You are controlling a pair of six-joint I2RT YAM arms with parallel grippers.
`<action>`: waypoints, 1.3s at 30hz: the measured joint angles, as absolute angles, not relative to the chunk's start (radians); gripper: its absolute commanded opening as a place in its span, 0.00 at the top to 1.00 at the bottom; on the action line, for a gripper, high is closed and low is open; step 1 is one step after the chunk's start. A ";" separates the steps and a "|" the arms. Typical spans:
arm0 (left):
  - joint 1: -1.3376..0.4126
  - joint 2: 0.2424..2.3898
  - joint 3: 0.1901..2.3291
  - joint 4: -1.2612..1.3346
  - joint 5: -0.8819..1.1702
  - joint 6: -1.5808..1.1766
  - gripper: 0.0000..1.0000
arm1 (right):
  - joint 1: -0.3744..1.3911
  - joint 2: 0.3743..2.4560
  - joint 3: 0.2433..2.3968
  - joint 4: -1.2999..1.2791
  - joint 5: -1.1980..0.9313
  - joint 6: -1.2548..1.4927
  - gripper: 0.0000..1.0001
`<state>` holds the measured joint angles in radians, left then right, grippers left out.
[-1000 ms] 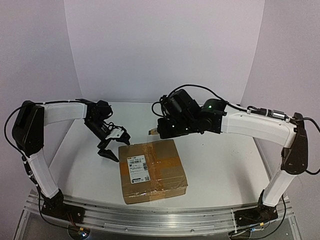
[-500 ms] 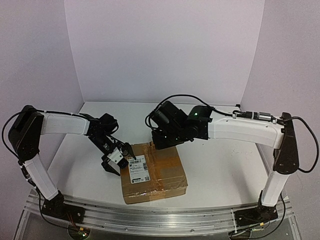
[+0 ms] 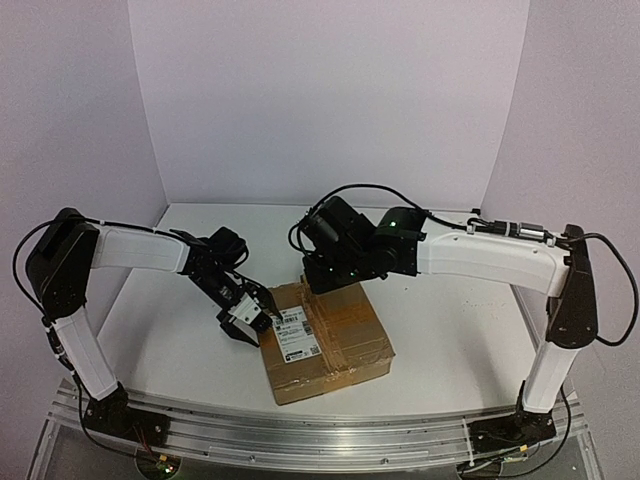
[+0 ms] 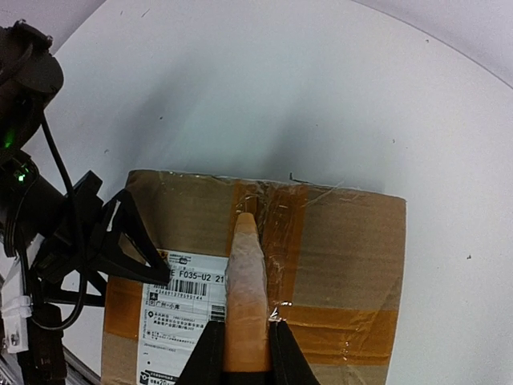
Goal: Unpack the express box
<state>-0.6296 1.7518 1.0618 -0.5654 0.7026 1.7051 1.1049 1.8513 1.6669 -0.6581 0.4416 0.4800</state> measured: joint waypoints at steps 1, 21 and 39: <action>-0.630 1.753 1.062 -0.563 0.705 1.699 0.24 | 1.105 1.851 1.667 -0.658 0.456 0.475 1.00; -0.632 1.763 1.062 -0.542 0.723 1.649 0.25 | 1.100 1.925 1.679 -0.629 0.501 0.405 1.00; -0.632 1.768 1.068 -0.548 0.728 1.650 0.27 | 1.099 1.945 1.685 -0.591 0.526 0.377 1.00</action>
